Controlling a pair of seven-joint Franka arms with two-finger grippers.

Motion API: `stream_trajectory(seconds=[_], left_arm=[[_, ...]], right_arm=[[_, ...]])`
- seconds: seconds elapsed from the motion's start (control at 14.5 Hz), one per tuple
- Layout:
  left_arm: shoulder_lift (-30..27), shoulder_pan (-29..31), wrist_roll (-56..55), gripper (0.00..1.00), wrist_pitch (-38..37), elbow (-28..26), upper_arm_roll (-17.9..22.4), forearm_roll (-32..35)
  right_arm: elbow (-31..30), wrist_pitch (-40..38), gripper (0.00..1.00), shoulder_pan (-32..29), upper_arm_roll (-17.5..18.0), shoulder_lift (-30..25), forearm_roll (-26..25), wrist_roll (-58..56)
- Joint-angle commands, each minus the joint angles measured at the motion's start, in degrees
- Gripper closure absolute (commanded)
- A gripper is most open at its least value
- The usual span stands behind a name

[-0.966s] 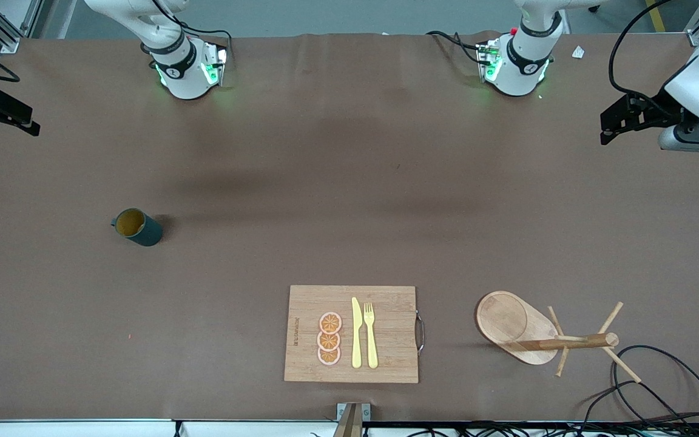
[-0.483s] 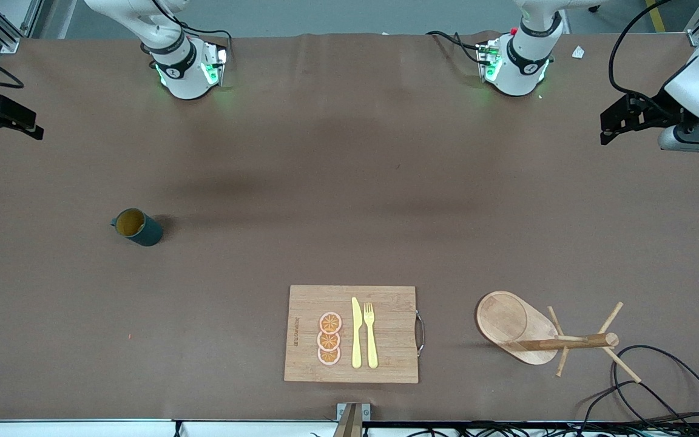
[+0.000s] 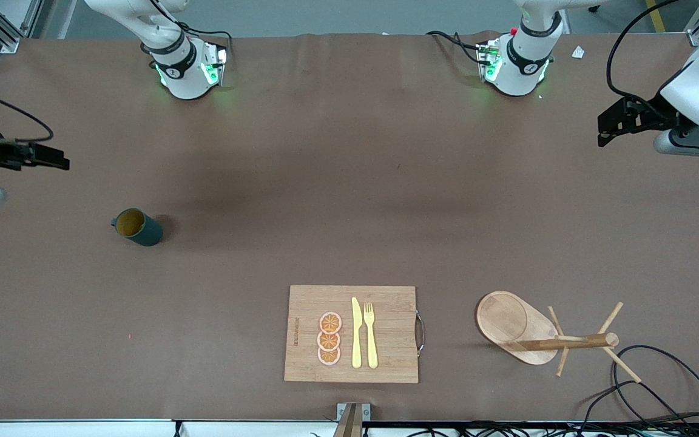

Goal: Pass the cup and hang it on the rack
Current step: 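Move the right gripper over the teal mug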

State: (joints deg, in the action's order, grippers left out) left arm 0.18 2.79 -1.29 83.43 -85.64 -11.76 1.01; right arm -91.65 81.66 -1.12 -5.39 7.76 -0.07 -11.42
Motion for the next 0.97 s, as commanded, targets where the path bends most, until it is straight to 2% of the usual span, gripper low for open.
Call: stream_trajectory(seconds=[0.0, 0.34, 0.55, 0.9], left_arm=[[0.61, -0.07, -0.21, 0.00, -0.73, 0.65, -0.11, 0.48], [0.61, -0.42, -0.64, 0.00, -0.73, 0.65, -0.11, 0.57], [0.61, -0.42, -0.73, 0.00, -0.73, 0.65, -0.11, 0.48], [0.61, -0.33, -0.91, 0.00, -0.73, 0.65, -0.11, 0.83]], right_arm=[[-5.97, 6.19, 0.00, -2.74, 0.29, 0.06, 1.48, -12.71], [-16.96, 22.10, 0.00, -3.54, 0.38, 0.06, 2.00, -16.08], [-23.38, 34.14, 0.00, -2.92, 0.47, 0.32, 2.00, -21.79], [-24.54, 40.85, 0.00, -2.39, 0.47, 6.46, 1.83, -26.53]])
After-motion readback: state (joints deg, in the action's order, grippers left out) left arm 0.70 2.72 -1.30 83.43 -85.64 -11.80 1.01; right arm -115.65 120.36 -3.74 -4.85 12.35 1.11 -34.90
